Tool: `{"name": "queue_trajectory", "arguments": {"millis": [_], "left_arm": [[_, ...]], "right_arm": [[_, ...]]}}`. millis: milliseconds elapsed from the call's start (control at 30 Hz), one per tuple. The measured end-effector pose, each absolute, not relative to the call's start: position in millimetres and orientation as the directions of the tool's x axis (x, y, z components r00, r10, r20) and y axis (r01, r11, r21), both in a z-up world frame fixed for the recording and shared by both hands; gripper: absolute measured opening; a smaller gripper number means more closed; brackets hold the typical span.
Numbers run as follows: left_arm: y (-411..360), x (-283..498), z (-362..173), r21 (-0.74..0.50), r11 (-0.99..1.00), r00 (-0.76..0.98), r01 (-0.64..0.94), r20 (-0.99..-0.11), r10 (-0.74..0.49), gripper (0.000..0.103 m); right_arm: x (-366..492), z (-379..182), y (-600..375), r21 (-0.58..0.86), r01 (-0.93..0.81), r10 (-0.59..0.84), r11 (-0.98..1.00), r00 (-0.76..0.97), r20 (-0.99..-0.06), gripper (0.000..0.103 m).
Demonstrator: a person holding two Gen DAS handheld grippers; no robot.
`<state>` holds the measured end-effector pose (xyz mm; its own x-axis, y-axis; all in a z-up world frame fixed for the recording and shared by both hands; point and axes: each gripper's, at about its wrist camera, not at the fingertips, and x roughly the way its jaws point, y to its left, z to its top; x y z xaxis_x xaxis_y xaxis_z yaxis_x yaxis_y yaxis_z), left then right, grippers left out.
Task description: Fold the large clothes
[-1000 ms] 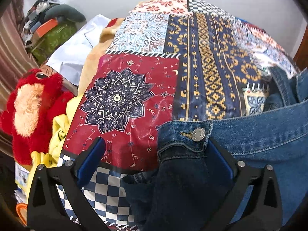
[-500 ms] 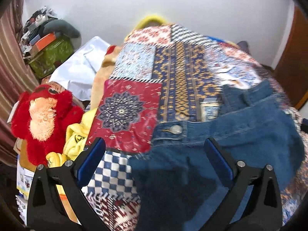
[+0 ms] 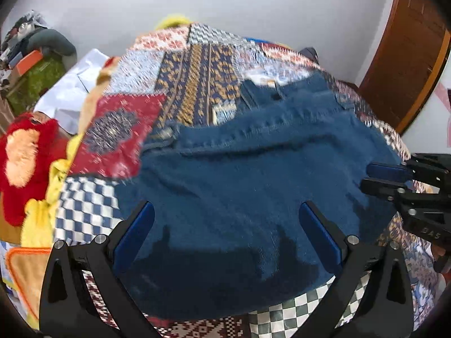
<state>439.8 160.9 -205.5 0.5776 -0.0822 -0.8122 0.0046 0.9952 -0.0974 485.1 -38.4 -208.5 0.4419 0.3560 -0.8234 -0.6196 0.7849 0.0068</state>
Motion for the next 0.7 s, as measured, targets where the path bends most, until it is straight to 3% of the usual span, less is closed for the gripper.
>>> {"name": "queue_trajectory", "arguments": {"millis": [200, 333, 400, 467, 533, 700], "left_arm": [[158, 446, -254, 0.005, 1.0, 0.505, -0.014, -0.863, 0.011, 0.103], [183, 439, -266, -0.099, 0.993, 0.503, -0.069, -0.863, -0.052, 0.103], [195, 436, -268, -0.126, 0.987, 0.502, -0.105, -0.863, -0.057, 0.103], [201, 430, -270, -0.104, 0.986, 0.502, -0.128, -0.864, -0.026, 0.103], [200, 423, -269, -0.04, 0.99, 0.507, -0.136, -0.861, 0.035, 0.103], [212, 404, -272, 0.039, 0.984, 0.499, -0.176, -0.858, 0.123, 0.103]], "right_arm": [[499, -255, -32, -0.056, -0.637, 0.268, 0.769, 0.4, -0.876, 0.017], [498, -258, -44, -0.045, -0.649, 0.302, 0.759, 0.413, -0.859, 0.018], [495, -259, -47, -0.086, -0.645, 0.281, 0.759, 0.444, -0.851, 0.035], [491, -259, -50, -0.18, -0.599, 0.209, 0.78, 0.521, -0.828, 0.081], [490, -261, -58, -0.229, -0.567, 0.167, 0.791, 0.56, -0.812, 0.086], [497, -267, -92, -0.107, -0.542, 0.206, 0.834, 0.485, -0.85, 0.087]]}}
